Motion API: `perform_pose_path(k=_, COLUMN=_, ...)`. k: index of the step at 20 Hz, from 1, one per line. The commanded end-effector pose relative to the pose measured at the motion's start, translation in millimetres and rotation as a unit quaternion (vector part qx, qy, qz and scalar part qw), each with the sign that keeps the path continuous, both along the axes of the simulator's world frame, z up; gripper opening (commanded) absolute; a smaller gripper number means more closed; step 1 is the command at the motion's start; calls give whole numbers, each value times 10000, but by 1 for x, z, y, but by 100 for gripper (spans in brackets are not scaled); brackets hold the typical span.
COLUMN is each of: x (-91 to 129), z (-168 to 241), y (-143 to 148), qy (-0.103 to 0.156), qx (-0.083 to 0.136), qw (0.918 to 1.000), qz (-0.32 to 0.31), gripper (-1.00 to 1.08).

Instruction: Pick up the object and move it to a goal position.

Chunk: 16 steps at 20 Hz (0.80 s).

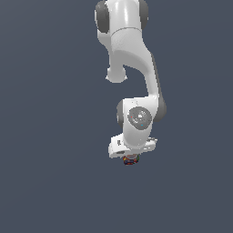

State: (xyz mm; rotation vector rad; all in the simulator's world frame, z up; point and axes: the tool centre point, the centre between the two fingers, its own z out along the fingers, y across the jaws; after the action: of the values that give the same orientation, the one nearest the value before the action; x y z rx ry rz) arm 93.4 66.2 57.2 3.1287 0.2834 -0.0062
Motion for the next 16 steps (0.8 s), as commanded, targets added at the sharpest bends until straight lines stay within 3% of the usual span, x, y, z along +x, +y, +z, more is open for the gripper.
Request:
perform_pose_path(k=1, x=-2, z=3, y=1, qy=-11, qx=1, qw=10000, qz=0, gripper=-100)
perform_pose_path(k=9, x=-20, z=19, y=4, qy=-11, qx=1, qw=10000, qz=0, gripper=-100)
perform_pose_path(k=16, x=-52, z=47, y=11, qy=-13, qx=-1, qw=10000, qz=0, gripper=-100)
